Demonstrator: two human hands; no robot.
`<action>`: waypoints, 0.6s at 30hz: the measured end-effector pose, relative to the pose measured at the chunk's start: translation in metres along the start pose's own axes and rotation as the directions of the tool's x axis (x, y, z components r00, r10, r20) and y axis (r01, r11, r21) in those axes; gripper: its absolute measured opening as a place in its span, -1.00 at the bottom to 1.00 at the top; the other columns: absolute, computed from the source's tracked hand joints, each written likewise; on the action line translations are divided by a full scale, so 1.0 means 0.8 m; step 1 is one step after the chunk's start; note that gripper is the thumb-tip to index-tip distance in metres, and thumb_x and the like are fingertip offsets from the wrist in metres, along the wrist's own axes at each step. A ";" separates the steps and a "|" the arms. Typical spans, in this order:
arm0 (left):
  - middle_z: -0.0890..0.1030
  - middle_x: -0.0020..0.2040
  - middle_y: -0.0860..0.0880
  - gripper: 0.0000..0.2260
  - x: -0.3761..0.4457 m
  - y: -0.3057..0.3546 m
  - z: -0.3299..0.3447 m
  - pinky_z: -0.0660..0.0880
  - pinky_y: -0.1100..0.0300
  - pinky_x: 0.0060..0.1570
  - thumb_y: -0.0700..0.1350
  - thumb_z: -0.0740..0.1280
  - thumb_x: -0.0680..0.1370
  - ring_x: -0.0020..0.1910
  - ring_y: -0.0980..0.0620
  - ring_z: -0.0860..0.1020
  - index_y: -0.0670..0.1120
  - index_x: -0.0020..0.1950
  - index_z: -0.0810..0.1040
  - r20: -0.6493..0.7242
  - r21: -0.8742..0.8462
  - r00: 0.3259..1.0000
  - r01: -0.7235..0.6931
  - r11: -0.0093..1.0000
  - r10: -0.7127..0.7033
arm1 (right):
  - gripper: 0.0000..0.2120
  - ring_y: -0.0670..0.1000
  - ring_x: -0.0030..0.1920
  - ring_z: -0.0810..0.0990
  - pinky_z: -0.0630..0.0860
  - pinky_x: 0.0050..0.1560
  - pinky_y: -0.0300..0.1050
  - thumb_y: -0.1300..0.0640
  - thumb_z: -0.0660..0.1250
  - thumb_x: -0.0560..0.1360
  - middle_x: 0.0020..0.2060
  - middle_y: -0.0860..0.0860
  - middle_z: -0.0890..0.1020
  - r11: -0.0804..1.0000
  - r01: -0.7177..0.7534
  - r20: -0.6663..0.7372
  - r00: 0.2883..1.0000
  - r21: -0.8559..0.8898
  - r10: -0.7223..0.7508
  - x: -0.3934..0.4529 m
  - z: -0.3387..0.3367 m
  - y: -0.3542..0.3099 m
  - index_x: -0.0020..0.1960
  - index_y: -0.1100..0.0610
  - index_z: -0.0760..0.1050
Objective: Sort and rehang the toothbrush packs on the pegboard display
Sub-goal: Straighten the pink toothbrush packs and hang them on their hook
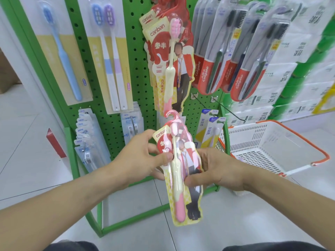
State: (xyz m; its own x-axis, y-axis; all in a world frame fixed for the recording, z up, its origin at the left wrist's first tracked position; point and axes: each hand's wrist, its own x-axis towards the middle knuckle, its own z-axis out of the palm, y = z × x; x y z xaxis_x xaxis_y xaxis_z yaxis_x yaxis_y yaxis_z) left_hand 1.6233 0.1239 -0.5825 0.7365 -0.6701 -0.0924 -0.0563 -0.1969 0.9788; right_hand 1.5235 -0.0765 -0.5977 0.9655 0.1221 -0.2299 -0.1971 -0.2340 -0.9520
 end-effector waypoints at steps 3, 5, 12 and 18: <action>0.72 -0.11 -0.19 -0.69 -0.004 -0.009 0.002 0.68 -0.02 -0.24 -0.25 0.47 0.53 -0.09 -0.26 0.70 -0.11 0.21 0.45 -0.032 0.009 0.999 0.035 0.999 -0.034 | -0.74 0.17 -0.06 0.69 0.58 0.09 0.26 0.31 0.55 0.35 -0.06 0.21 0.72 0.999 -0.044 0.029 0.999 -0.012 0.044 -0.001 0.004 0.006 0.01 0.17 0.63; 0.73 -0.10 -0.21 -0.70 -0.009 -0.016 0.003 0.68 -0.04 -0.15 -0.19 0.44 0.56 -0.08 -0.26 0.71 -0.13 0.23 0.42 0.034 -0.012 0.993 0.115 0.993 -0.115 | -0.73 0.19 -0.05 0.71 0.62 0.05 0.19 0.31 0.55 0.37 -0.05 0.21 0.72 0.998 -0.059 0.035 0.998 -0.005 0.059 -0.004 0.003 0.006 0.05 0.22 0.61; 0.64 -0.03 -0.39 -0.79 -0.020 -0.031 0.008 0.66 0.09 -0.27 -0.21 0.39 0.60 -0.25 -0.12 0.65 -0.33 0.12 0.49 0.061 0.044 0.978 0.197 0.979 -0.200 | -0.70 0.18 -0.06 0.74 0.69 -0.12 0.03 0.38 0.53 0.43 -0.01 0.23 0.73 0.989 -0.097 -0.028 0.995 0.113 0.100 -0.009 0.006 0.014 0.14 0.25 0.61; 0.67 0.03 -0.24 -0.54 -0.026 -0.034 0.008 0.67 -0.02 -0.08 -0.39 0.47 0.48 -0.10 -0.29 0.69 -0.11 0.28 0.40 0.236 0.044 0.926 0.294 0.955 -0.296 | -0.73 0.15 -0.13 0.75 0.68 -0.26 -0.08 0.42 0.49 0.45 -0.07 0.20 0.74 0.981 -0.130 -0.014 0.991 0.141 0.133 -0.013 0.009 0.016 0.10 0.20 0.62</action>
State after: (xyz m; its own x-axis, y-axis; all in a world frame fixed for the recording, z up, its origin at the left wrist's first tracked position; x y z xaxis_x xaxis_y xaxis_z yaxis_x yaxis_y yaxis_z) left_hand 1.6056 0.1387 -0.6083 0.5395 -0.7307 -0.4183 0.1328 -0.4168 0.8993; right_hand 1.5096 -0.0739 -0.6088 0.9331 0.0760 -0.3516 -0.3427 -0.1096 -0.9330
